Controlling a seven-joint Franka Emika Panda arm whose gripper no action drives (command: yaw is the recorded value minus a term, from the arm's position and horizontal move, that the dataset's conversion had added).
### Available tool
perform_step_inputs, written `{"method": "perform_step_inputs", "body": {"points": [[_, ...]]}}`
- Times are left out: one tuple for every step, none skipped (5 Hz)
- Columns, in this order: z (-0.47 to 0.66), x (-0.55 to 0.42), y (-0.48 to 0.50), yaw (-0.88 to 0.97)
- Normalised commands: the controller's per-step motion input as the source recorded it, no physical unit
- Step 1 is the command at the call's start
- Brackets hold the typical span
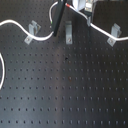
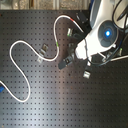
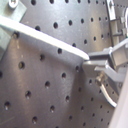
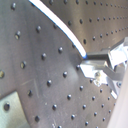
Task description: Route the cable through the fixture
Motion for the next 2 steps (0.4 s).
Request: {"method": "perform_step_inputs", "body": {"points": [[0.00,0.006,-0.011,0.00],[-0.20,0.322,-0.091,-0.14]]}}
